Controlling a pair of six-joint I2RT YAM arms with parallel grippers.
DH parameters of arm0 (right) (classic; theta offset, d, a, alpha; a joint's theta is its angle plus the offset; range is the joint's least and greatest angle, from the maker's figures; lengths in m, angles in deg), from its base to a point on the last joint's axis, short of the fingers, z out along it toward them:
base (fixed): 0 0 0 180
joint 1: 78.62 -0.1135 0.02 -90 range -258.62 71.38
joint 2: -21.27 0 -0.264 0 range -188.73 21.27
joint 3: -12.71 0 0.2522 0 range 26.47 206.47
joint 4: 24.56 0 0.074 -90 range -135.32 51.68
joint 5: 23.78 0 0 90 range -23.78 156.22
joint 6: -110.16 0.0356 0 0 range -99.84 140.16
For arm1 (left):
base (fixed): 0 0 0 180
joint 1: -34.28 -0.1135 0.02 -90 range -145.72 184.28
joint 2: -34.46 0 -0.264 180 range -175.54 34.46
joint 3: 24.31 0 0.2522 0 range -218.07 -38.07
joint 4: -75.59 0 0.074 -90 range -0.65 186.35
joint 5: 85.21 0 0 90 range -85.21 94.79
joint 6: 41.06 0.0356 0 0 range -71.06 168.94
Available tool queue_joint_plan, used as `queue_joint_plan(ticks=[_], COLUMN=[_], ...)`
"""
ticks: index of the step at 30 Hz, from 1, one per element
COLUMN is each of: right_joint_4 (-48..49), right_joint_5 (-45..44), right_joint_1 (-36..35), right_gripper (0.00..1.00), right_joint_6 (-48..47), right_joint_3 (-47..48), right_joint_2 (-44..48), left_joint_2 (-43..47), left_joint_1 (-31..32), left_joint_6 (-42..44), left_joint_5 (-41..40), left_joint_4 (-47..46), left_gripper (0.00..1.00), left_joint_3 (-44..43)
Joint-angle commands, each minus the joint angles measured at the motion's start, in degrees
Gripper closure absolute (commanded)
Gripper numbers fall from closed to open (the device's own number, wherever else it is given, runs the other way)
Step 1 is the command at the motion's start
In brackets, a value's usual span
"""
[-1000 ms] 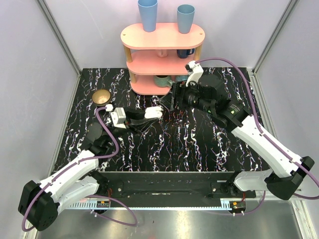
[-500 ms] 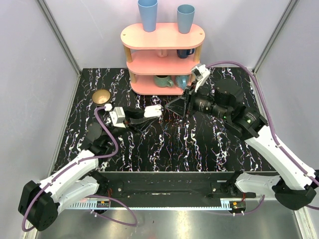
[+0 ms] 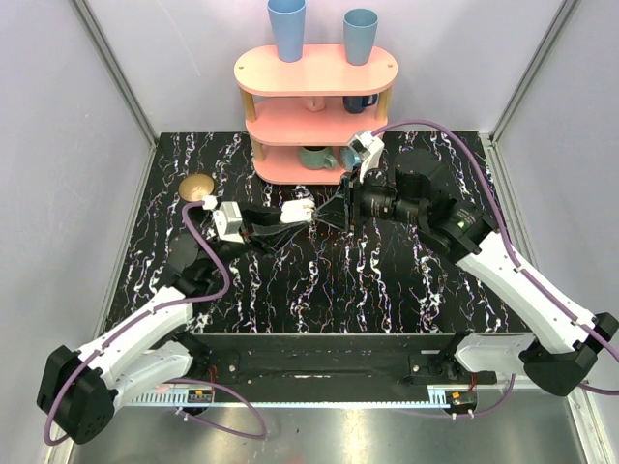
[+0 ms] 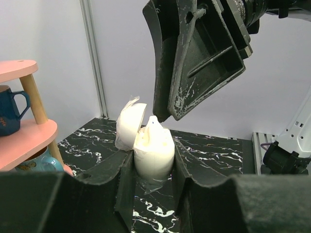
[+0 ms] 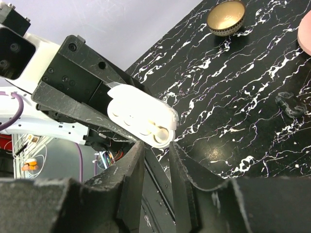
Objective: Insert the wireless bluetooth earbuds into the charging case
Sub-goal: Adjust the right earbud in the right side groove of the charging case.
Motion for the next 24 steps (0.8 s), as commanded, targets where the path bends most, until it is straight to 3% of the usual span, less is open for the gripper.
queue_joint_plan(ticks=[1, 24], right_joint_4=[2.5, 8.5], right_joint_5=[2.8, 2.9], right_joint_1=[0.1, 0.0], right_gripper=[0.65, 0.68], right_joint_6=[-1.0, -3.5], right_joint_3=[2.2, 0.1], right_joint_2=[-0.8, -2.4], left_joint_2=[-0.4, -2.0], left_joint_1=[0.2, 0.2], left_joint_6=[-1.0, -1.7], left_joint_5=[-0.3, 2.0], left_joint_4=[-4.3, -4.9], left_gripper=[1.00, 1.00], left_joint_3=[-2.5, -2.9])
